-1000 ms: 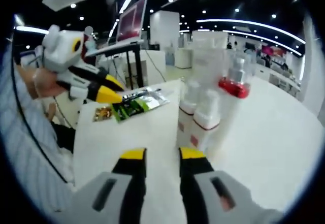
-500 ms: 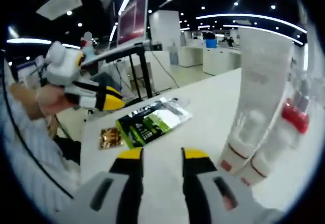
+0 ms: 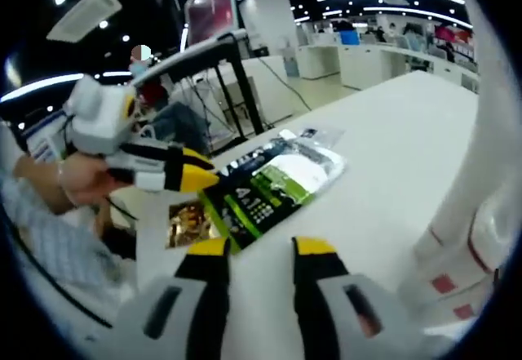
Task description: Arrange the skincare products in the storage area until every visible bottle or jar stands upright without overlapping.
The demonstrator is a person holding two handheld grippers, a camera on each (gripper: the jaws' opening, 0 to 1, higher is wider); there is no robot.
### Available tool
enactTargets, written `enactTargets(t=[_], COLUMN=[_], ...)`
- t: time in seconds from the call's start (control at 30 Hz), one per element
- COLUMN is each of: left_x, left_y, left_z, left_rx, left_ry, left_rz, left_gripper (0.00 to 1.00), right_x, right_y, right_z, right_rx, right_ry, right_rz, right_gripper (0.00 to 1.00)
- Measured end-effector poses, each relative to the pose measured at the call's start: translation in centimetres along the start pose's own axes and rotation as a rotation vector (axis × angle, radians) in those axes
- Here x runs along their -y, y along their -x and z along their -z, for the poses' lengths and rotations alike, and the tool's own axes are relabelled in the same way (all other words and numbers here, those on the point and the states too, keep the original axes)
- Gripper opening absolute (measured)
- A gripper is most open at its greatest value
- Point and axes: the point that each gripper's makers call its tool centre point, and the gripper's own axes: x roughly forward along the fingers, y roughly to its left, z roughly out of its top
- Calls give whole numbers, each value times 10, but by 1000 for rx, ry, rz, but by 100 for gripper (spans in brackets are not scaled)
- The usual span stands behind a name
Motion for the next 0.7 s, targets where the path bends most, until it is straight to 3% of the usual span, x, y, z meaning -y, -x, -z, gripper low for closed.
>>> enactTargets(t=[0.33,0.53,0.7], left_x=[1,9,10], left_y=[-3,-4,-6], left_z=[2,3,3], left_rx=[-8,-10,-17], left_ry=[-16,-43,-84], left_rz=[41,73,89], left_gripper=[16,10,6], right_x=[-9,-9,-9], right_y=[-9,-12,-16], right_z=[-2,-4,-3], right_rx=[-13,-20,-36], right_ry=[11,59,49], right_rz=[-5,13,14], right_gripper=[24,16,12])
